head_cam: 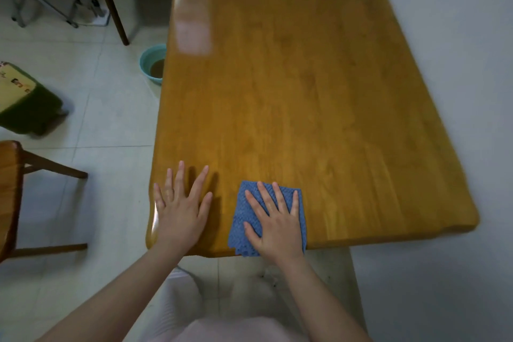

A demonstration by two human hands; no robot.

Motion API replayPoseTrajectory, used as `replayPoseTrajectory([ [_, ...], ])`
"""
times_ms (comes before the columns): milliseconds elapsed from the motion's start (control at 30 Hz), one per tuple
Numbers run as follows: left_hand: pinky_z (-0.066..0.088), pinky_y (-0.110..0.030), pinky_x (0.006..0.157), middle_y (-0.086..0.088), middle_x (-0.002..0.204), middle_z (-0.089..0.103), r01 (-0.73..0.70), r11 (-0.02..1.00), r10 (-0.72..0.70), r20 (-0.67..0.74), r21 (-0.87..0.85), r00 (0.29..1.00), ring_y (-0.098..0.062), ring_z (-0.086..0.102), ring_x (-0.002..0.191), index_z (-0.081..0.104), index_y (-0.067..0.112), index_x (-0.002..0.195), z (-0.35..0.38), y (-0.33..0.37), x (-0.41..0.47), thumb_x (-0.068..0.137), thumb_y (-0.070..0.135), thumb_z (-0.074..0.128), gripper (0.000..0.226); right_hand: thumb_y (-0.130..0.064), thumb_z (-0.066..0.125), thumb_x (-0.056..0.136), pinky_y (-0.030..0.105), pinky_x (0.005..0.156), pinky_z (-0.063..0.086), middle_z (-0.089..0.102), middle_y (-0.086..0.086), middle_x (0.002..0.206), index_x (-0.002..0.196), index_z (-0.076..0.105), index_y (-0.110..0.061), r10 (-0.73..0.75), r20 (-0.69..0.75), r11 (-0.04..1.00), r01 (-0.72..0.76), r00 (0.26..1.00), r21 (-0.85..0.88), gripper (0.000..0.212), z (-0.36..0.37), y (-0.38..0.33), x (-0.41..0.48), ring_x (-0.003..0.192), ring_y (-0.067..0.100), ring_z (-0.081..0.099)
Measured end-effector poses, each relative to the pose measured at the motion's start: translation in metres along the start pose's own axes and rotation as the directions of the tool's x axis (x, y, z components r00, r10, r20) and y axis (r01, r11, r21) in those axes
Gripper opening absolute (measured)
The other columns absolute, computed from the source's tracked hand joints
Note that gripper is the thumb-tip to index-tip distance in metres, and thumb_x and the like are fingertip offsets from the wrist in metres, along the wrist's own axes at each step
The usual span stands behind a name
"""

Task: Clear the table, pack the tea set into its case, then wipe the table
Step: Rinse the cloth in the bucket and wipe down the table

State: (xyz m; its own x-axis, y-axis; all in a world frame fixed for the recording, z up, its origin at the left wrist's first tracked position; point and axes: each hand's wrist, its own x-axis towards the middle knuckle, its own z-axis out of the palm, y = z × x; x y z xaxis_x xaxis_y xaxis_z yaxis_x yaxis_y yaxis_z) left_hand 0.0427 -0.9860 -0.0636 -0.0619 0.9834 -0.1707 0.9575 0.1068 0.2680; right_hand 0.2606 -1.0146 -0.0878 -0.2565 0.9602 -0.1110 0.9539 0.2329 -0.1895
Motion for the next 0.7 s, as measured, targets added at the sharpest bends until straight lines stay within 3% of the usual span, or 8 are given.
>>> replayPoseTrajectory([
  [200, 0.001, -0.056, 0.117, -0.006, 0.162, 0.005, -0.004, 1.0, 0.004, 0.005, 0.022, 1.0, -0.029, -0.002, 0.149, 0.011, 0.044, 0.15, 0.026, 0.077, -0.003, 0.093, 0.06, 0.011, 0.06, -0.059, 0.035, 0.095, 0.065, 0.114, 0.01, 0.018, -0.007, 0.162, 0.153, 0.024, -0.037, -0.047, 0.009, 0.999, 0.047, 0.999, -0.007, 0.063, -0.011, 0.071, -0.014, 0.151, 0.024, 0.009],
  [467, 0.001, -0.056, 0.117, -0.005, 0.162, 0.003, -0.068, 0.997, 0.067, 0.056, 0.02, 0.996, -0.029, -0.004, 0.149, 0.009, 0.046, 0.15, 0.042, 0.128, 0.007, 0.093, 0.06, 0.01, 0.059, -0.057, 0.04, 0.094, 0.065, 0.114, 0.012, 0.018, -0.007, 0.162, 0.152, 0.026, -0.036, -0.017, -0.032, 0.999, 0.016, 0.999, -0.033, 0.063, -0.023, 0.149, -0.033, 0.15, 0.023, 0.011],
  [700, -0.013, -0.051, 0.116, -0.002, 0.162, -0.008, -0.122, 0.993, 0.121, 0.063, 0.006, 0.991, -0.026, -0.015, 0.148, 0.004, 0.047, 0.15, 0.038, 0.166, 0.026, 0.092, 0.062, 0.006, 0.06, -0.056, 0.037, 0.094, 0.066, 0.113, 0.015, 0.023, -0.005, 0.16, 0.151, 0.032, -0.032, 0.088, -0.073, 0.993, -0.094, 0.993, -0.078, 0.063, -0.038, 0.247, -0.054, 0.149, 0.025, 0.019],
])
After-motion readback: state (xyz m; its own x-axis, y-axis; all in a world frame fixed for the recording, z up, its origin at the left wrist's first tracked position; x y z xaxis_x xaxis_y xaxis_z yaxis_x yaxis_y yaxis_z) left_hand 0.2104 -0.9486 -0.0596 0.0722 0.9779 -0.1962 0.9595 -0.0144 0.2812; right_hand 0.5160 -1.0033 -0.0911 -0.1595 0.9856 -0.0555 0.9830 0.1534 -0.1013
